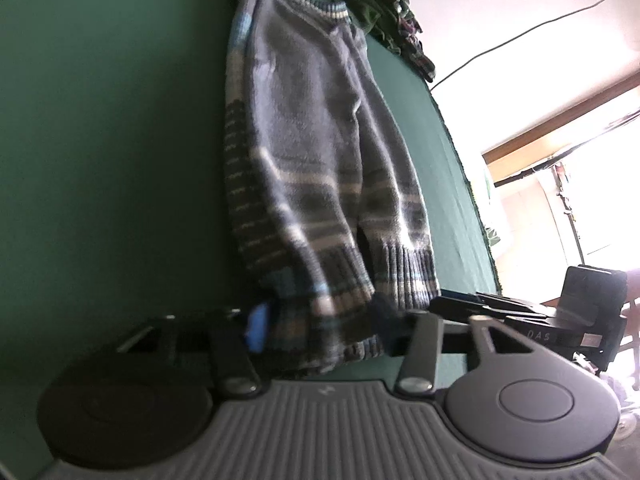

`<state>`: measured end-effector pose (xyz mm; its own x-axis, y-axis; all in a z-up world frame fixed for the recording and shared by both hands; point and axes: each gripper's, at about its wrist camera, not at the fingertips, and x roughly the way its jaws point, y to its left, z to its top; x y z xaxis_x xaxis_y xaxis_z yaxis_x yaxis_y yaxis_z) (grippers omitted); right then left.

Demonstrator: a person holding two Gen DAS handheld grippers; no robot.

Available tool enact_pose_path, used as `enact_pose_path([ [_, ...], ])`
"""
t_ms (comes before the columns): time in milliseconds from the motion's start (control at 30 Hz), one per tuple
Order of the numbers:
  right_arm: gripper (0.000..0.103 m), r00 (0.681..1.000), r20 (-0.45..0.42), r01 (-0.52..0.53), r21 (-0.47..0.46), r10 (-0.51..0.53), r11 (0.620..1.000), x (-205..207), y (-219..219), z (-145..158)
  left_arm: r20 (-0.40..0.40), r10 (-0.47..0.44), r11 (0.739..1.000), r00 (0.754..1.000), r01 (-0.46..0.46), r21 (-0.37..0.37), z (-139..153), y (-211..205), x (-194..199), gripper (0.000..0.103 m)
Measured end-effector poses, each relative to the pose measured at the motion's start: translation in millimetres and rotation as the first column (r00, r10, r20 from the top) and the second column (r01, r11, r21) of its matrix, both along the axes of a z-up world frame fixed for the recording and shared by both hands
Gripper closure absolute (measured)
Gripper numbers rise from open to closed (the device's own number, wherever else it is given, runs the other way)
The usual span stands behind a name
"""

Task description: Fold clothes

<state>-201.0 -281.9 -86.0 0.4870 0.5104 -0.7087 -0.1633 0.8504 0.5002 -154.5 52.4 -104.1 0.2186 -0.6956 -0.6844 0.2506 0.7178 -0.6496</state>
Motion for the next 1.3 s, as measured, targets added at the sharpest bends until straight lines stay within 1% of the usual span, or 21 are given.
enact_pose_path([
  [33,0.065,1.0,0.004,-0.006,-0.004,0.006,1.0,0,3,0,-0.007,0.003,1.0,1.0,-0.003,-0.007,-1,1,0,0.078],
  [67,0.067,1.0,-0.005,-0.009,0.003,0.009,1.0,0,1,0,-0.019,0.011,1.0,1.0,-0.011,-0.019,-3,4,1,0.081],
  [100,0.072,1.0,-0.016,-0.01,0.012,0.01,1.0,0,-1,-1,-0.034,0.023,0.999,0.999,-0.024,-0.036,-6,8,0,0.083],
  [133,0.075,1.0,-0.027,-0.012,0.021,0.012,1.0,0,-4,-2,-0.039,0.029,0.999,0.999,-0.03,-0.045,-8,9,0,0.083],
  [200,0.08,0.998,-0.054,0.017,0.072,-0.013,0.997,1,-12,-6,-0.037,0.033,0.998,0.999,-0.035,-0.052,-9,10,0,0.084],
  [300,0.084,0.996,-0.084,0.054,0.131,-0.043,0.99,4,-19,-11,-0.003,0.015,1.0,1.0,-0.015,-0.021,-6,2,-1,0.085],
  [400,0.086,0.993,-0.114,0.055,0.136,-0.04,0.989,5,-19,-10,0.008,0.006,1.0,1.0,-0.006,0.016,-1,-1,-1,0.086],
  [467,0.087,0.989,-0.139,0.078,0.167,-0.055,0.983,5,-25,-8,0.009,0.011,1.0,1.0,-0.011,0.028,4,-1,1,0.087],
  [600,0.088,0.982,-0.164,0.141,0.273,-0.099,0.951,7,-38,-1,0.024,0.045,0.999,0.999,-0.045,0.003,24,1,16,0.092],
  [767,0.088,0.981,-0.141,0.178,0.358,-0.136,0.916,21,-43,15,0.041,0.089,0.996,0.995,-0.088,-0.028,48,5,34,0.092],
  [900,0.088,0.98,-0.104,0.195,0.416,-0.167,0.888,42,-48,28,0.068,0.138,0.99,0.988,-0.135,-0.049,66,10,60,0.092],
  [1000,0.088,0.971,-0.1,0.24,0.46,-0.219,0.855,67,-52,31,0.078,0.172,0.984,0.982,-0.169,-0.049,68,12,88,0.093],
  [1067,0.088,0.962,-0.1,0.27,0.463,-0.253,0.844,85,-56,30,0.086,0.193,0.981,0.978,-0.189,-0.046,67,12,106,0.099],
  [1200,0.089,0.947,-0.109,0.32,0.431,-0.303,0.844,116,-56,18,0.068,0.232,0.973,0.97,-0.23,-0.028,54,16,143,0.099],
  [1300,0.089,0.931,-0.12,0.363,0.383,-0.344,0.85,131,-55,2,0.045,0.225,0.974,0.973,-0.226,0.007,36,15,161,0.099],
])
